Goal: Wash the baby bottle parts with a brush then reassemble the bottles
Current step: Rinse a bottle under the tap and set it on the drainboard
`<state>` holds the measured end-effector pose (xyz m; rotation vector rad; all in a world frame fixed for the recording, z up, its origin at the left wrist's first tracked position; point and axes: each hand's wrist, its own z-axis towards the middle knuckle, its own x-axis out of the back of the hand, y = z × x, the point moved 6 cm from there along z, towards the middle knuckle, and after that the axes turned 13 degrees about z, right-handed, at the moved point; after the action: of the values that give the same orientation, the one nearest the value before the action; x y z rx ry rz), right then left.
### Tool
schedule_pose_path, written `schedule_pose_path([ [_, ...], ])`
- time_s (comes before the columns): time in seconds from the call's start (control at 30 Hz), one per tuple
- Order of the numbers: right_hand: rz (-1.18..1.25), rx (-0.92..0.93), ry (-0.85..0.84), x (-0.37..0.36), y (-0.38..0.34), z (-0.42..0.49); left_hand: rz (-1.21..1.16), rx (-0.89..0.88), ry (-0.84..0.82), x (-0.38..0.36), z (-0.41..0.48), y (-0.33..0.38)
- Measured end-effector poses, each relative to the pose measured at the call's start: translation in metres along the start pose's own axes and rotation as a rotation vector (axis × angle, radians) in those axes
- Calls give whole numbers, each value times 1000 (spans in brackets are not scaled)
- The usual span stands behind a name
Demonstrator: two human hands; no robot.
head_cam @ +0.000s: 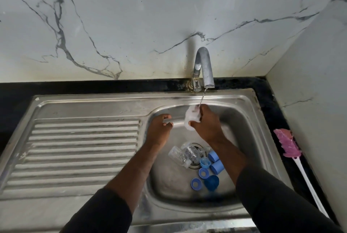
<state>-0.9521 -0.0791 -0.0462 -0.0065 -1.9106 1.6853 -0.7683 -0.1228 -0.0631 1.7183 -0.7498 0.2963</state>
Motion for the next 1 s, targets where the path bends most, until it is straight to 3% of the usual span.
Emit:
schedule_pose_path([
  [0.03, -4, -19, -11, -1, 0, 0, -2, 4, -11, 1, -1, 0],
  [0.13, 96, 29, 163, 11, -8, -3, -2, -6, -17, 0, -1, -1],
  [0.23, 123, 3, 76, 4, -6, -8, -18, 43, -47, -6, 4, -8],
  [0.4, 315, -234, 26, -3, 23, -26, -98, -4, -225, -18, -6, -1],
  [0.53, 721, -568, -16, -20, 30, -47, -3, -162, -395, -26, -26, -2],
  [0.6, 908, -736, -9, -30, 25, -59, 11, -210, -371, -20, -31, -8],
  [0.7, 984, -896, -63, -45, 16, -68, 21, -242, -279, -2, -38, -7],
  [1.0, 897, -895, -135, -57, -13, -77, 179, -461, -5, 40, -56, 17],
])
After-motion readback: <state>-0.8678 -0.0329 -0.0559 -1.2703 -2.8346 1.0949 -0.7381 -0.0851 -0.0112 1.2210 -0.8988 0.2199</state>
